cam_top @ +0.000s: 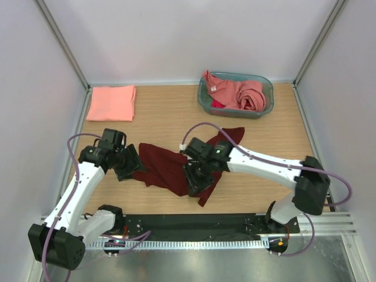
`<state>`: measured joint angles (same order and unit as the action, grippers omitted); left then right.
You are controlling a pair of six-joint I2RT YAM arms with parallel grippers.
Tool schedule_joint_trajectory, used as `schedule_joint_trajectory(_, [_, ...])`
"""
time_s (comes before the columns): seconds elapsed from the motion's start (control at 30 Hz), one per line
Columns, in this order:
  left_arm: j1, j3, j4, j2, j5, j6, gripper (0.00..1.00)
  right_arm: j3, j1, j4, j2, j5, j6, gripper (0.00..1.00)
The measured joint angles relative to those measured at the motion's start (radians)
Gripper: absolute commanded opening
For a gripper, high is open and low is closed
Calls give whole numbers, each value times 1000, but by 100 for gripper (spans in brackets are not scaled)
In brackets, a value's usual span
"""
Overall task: Fold and stack the t-shirts
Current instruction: Flatten the tshirt out
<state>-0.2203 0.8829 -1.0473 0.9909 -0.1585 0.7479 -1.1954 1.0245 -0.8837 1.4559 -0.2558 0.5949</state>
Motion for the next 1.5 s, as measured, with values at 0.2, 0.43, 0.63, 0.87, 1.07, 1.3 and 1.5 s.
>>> schedule_joint_trajectory(0.2, [0,0,-6,0,14,0,61,18,-18,34,110,-22,-16,63])
schedule_joint_trajectory(0.43, [0,0,-8,0,27,0,61,172,-85,47,-89,35,35,21])
schedule_joint_trajectory(0.63, [0,0,-3,4,25,0,61,284,-86,51,-98,117,71,30])
schedule_joint_trajectory(0.87, [0,0,4,23,15,0,61,355,-83,113,-62,144,94,19])
schedule_joint_trajectory(1.07, [0,0,4,23,14,0,61,394,-55,216,17,119,117,17])
schedule_joint_trajectory(1.3, [0,0,3,23,8,0,61,342,-35,276,115,114,124,15])
schedule_joint_trajectory(1.5, [0,0,0,5,8,-2,61,311,-8,325,135,98,145,16])
